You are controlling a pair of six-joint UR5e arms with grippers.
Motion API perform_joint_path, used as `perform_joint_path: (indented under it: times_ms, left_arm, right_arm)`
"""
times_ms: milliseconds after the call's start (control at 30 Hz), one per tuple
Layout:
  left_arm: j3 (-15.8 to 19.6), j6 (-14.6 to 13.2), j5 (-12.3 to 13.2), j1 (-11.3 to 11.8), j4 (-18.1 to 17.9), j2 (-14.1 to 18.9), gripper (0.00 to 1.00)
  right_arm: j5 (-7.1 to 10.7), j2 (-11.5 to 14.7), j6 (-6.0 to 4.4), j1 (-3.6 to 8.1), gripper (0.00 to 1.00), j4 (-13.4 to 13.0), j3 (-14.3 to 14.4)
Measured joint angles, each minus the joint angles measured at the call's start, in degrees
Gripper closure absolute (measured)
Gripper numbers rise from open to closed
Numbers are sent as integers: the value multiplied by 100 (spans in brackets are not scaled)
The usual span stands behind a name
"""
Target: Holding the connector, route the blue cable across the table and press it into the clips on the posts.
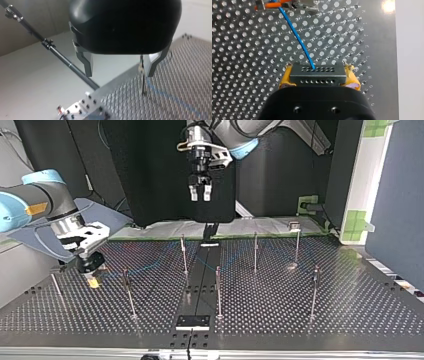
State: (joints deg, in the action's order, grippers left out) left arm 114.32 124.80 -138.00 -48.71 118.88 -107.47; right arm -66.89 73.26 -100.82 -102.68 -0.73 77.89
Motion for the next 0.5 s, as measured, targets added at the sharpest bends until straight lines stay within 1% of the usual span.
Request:
perform_joint_path:
  times_ms: [100,400,500]
  left_arm:
    - [174,-173,-9,173,-173,-3,0]
    - [590,-575,-21,580,-593,-5,0]
    - [748,-637,-27,651,-750,-5,0]
  right_arm:
    - [0,0,0,-2,100,1,-1]
    - [0,0,1,-20,100,2,-1]
    - [0,0,11,-32,100,2,0]
